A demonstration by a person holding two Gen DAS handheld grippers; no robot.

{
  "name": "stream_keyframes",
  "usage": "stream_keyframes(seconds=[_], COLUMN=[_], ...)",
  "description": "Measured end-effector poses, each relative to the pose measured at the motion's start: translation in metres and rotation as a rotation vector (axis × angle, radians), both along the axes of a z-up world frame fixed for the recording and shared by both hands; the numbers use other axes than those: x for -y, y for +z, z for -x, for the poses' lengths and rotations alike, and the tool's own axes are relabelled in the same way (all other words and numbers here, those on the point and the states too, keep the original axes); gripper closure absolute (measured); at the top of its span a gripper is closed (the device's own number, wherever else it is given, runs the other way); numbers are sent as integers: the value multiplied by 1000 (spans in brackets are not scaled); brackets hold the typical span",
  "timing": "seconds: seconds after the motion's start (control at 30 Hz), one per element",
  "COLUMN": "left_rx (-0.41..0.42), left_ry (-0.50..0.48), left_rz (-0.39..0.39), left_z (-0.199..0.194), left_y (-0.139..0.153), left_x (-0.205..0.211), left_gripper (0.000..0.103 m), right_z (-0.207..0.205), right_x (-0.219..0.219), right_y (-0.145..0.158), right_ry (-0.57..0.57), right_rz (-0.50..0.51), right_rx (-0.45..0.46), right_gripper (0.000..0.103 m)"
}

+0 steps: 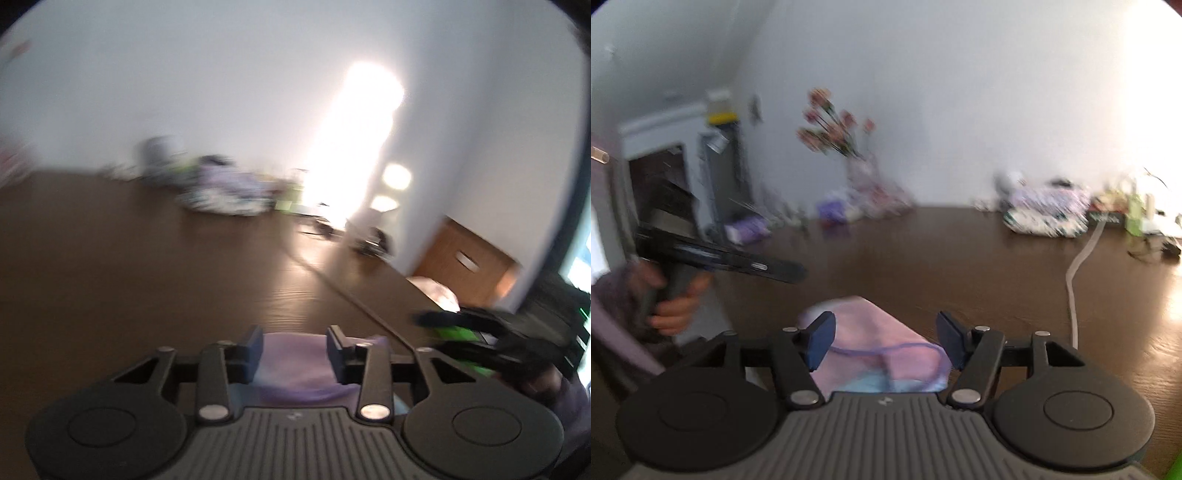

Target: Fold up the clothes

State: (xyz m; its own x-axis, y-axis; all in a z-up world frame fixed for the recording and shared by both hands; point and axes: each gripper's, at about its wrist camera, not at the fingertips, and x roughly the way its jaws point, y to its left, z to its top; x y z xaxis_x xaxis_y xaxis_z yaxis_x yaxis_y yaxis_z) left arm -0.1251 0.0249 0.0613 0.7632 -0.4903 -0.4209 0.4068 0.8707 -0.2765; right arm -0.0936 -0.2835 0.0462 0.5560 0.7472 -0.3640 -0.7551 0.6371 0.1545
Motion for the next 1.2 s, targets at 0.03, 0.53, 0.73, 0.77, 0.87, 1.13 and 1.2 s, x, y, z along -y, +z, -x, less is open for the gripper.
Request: stream_keyframes(seconds=[0.03, 0.53, 0.73, 0.77, 0.87, 1.13, 1.2], left_rx=[13, -44, 26, 51, 57, 53, 41], left_ry=[-59, -287, -203, -192, -164, -153, -172], left_rz=[-45, -382, -378, -373, -374, -381, -387], left_z=[-2, -32, -4, 2, 10, 18, 22], left_y=[-2, -24, -9, -4, 1, -6, -8], left_x=[10, 53, 27, 23, 12, 1, -4], left_gripper=[61, 95, 97, 97, 97, 97, 97], right_z=[-6, -12, -15, -13, -9, -7, 3], right_x=[-5, 10, 4, 3, 0, -33, -40], right_y=[-3, -28, -27, -26, -21, -12, -8], right_ry=[-36, -109, -100, -88, -49, 49, 133], right_rz=[34, -21, -29, -36, -56, -42, -61], right_rx=[-16, -81, -66, -59, -38, -23, 1], right_gripper=[41, 41, 41, 41, 40, 37, 37])
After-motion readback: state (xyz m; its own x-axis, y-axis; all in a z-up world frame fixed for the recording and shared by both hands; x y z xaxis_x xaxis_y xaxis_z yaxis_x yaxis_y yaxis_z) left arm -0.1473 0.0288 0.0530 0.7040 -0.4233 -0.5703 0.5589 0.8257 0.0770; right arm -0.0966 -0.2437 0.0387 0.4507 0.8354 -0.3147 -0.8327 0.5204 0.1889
